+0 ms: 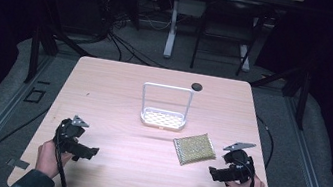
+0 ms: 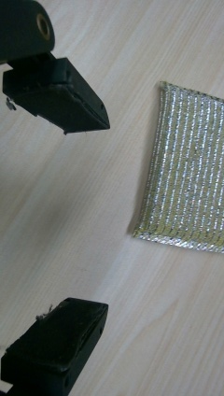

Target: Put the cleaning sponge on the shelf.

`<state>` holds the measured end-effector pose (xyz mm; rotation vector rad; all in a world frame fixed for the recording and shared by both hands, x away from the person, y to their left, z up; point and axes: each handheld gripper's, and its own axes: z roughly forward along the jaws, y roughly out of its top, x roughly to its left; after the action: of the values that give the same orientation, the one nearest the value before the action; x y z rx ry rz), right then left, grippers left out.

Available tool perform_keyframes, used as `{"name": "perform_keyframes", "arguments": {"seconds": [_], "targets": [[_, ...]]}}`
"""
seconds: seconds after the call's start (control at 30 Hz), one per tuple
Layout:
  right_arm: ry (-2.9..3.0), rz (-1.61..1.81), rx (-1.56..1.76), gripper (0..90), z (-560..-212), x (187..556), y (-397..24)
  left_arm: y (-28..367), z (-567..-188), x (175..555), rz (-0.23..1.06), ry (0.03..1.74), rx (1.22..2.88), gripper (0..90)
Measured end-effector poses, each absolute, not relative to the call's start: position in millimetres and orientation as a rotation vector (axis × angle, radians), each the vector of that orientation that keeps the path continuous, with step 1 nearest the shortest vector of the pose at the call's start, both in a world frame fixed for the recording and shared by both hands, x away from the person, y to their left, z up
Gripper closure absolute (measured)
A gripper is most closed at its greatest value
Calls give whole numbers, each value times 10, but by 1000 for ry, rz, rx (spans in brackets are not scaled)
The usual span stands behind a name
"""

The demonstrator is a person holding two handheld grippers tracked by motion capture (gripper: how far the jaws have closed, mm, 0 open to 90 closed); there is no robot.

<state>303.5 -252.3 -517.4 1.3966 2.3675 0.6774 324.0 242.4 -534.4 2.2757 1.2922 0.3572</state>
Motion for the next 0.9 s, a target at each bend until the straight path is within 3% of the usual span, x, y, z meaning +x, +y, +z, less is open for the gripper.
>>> {"name": "perform_keyframes", "arguments": {"seconds": [0.9], "targets": [[2426,727,1346,110,-5183,3382,-2181,2409,-5315,3176,378,1253,2269,1]]}}
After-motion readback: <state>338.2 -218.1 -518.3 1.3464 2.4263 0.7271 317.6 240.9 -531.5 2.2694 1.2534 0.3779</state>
